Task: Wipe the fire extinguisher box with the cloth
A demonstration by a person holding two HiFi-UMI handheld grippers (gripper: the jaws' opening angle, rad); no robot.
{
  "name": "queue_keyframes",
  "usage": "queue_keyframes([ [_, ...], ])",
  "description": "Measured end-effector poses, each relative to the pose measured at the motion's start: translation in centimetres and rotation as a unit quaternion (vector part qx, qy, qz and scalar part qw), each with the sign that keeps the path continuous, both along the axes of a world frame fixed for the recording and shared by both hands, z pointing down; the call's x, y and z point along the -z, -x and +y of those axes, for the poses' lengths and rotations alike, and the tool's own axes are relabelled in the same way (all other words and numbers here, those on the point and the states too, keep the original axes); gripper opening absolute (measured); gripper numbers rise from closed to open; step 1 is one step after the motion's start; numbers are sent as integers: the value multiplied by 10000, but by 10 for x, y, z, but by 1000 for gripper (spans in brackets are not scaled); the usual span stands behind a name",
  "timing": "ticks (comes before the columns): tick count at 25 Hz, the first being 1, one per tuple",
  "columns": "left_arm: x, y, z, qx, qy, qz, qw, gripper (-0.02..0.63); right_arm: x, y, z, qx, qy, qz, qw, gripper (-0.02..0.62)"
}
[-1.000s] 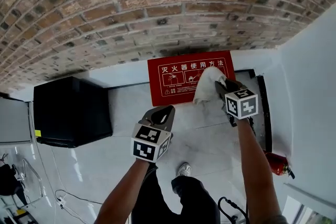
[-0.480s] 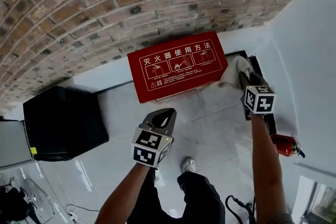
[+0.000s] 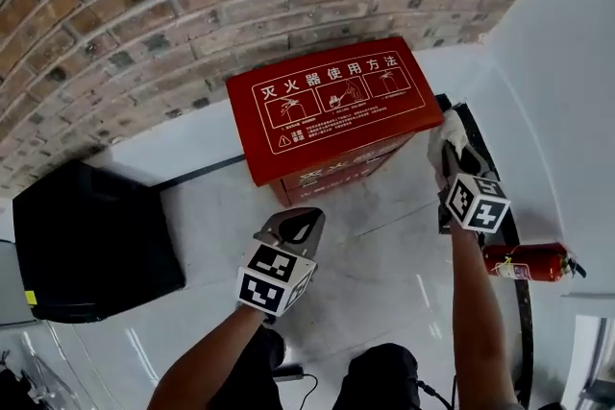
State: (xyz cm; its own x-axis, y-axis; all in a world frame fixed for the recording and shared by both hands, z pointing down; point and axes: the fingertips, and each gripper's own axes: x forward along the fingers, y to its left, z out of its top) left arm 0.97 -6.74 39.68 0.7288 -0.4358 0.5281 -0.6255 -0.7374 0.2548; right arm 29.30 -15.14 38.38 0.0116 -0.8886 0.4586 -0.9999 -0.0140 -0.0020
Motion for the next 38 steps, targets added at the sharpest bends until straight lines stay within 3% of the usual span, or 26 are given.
queue_keyframes([
  [5, -25, -6, 3, 103, -444, 39, 9990, 0, 3, 48, -8, 850, -1270, -649, 9861, 92],
  [11, -32, 20, -12, 905, -881, -30, 9920, 0, 4, 94, -1, 1707, -1796, -580, 9671, 89],
  [15, -37, 42, -11, 1390, -1007, -211, 9849, 0, 3, 152, 7, 2473, -1835, -447, 9504, 89],
  [20, -34, 61, -1, 1855, -1021, -290, 9769, 0, 2, 214, 20, 3098, -1837, -591, 9310, 89],
  [24, -33, 77, 13, 2038, -1053, -401, 9725, 0, 6, 264, 31, 3591, -1832, -759, 9120, 89],
  [30, -43, 114, 23, 2648, -961, -378, 9588, 0, 0, 341, 50, 4338, -1836, -842, 8781, 87],
  [38, -78, 145, 48, 2938, -778, -566, 9510, 0, -55, 395, 70, 5050, -1450, -766, 8474, 87],
])
